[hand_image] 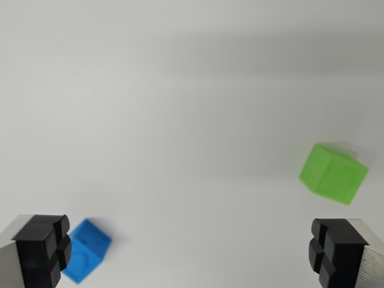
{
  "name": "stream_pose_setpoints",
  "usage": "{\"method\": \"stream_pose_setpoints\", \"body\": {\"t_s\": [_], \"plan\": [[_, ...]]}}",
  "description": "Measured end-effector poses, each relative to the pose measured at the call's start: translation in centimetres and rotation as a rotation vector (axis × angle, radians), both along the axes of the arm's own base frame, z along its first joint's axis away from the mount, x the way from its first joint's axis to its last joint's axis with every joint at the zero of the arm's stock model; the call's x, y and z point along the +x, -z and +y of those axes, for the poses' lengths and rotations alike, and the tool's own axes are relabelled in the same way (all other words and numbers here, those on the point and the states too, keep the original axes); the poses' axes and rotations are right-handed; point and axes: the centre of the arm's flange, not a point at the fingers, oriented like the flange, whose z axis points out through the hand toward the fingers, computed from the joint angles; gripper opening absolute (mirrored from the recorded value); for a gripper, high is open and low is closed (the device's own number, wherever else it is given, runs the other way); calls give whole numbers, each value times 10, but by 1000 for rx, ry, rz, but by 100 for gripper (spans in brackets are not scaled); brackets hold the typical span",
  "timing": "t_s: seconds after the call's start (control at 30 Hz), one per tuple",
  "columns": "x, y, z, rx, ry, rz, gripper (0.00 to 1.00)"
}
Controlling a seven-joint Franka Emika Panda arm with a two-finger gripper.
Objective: Stack cube
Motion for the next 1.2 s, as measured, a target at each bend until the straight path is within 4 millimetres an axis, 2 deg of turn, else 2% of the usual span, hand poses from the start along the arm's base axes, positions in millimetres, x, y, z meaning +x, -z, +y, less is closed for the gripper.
{"method": "stream_pose_setpoints", "body": {"t_s": [0.53, 1.2], "plan": [[-6, 15, -13, -1, 23, 3, 100], [-23, 48, -45, 2, 81, 7, 100]]}}
